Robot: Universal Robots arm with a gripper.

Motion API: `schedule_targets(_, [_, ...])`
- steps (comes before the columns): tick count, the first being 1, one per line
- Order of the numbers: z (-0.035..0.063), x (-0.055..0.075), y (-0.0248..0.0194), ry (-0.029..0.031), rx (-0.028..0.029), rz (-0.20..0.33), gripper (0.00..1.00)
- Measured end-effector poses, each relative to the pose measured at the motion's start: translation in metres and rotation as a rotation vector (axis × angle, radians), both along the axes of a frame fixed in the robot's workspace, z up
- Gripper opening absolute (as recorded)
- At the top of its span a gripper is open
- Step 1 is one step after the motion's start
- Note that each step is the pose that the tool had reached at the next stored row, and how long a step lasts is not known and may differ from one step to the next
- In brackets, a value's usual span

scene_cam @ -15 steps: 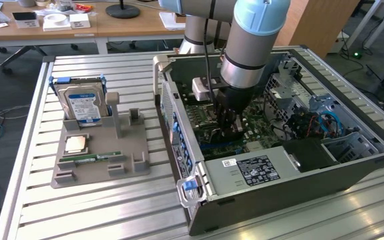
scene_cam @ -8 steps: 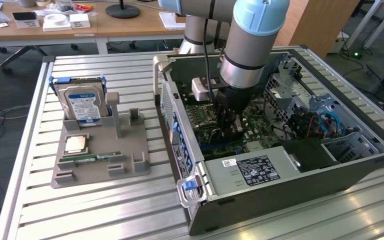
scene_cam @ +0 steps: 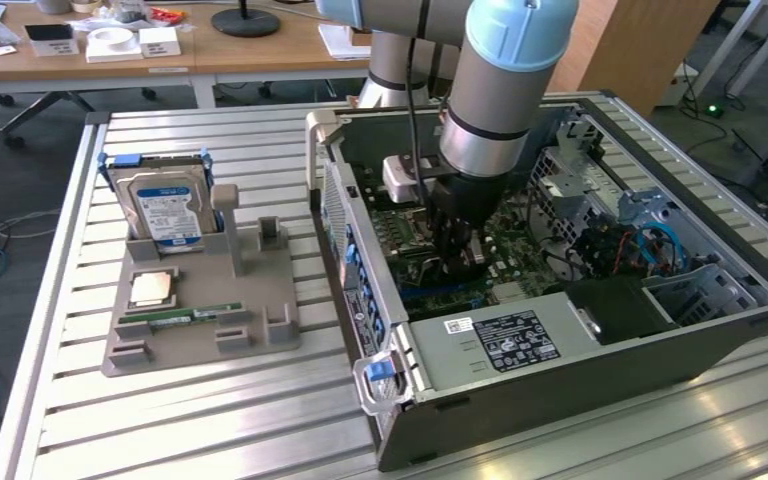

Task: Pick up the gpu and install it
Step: 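Insert the gpu into the slot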

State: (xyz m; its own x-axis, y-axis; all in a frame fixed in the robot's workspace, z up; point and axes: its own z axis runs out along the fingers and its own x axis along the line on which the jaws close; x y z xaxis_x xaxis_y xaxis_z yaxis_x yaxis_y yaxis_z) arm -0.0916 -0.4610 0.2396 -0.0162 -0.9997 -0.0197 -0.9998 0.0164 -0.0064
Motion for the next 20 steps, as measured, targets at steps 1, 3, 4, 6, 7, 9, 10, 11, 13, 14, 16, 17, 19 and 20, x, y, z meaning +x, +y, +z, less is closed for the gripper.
schedule_targets(1, [-0.0001, 0.0000, 0.0000, 0.0001, -0.0001, 0.000, 0.26])
schedule_targets(3, [-0.0001, -0.0001, 0.0000, 0.0001, -0.0002, 0.000, 0.26])
schedule_targets(4, [-0.0002, -0.0001, 0.0000, 0.0001, -0.0001, 0.000, 0.26])
schedule_targets(6, [-0.0002, -0.0001, 0.0000, 0.0001, 0.0000, 0.000, 0.26])
schedule_targets(7, [-0.0002, -0.0001, 0.0000, 0.0000, 0.0000, 0.000, 0.26])
schedule_targets(9, [-0.0005, -0.0001, -0.0001, 0.0001, 0.0000, 0.000, 0.26])
schedule_targets(10, [-0.0005, -0.0002, -0.0001, 0.0001, -0.0001, 0.000, 0.26])
schedule_targets(11, [-0.0006, -0.0002, -0.0001, 0.0001, -0.0001, 0.000, 0.26])
schedule_targets(13, [-0.0007, -0.0002, -0.0001, 0.0001, 0.0000, 0.000, 0.26])
schedule_targets(14, [-0.0007, -0.0002, -0.0001, 0.0000, 0.0000, 0.000, 0.26])
schedule_targets(16, [-0.0007, -0.0002, -0.0001, 0.0000, 0.0001, 0.000, 0.26])
schedule_targets(17, [-0.0009, -0.0002, -0.0001, 0.0000, -0.0001, 0.000, 0.26])
schedule_targets(19, [-0.0011, -0.0003, -0.0001, 0.0001, -0.0001, 0.000, 0.26])
schedule_targets(20, [-0.0011, -0.0003, -0.0001, 0.0001, -0.0001, 0.000, 0.26])
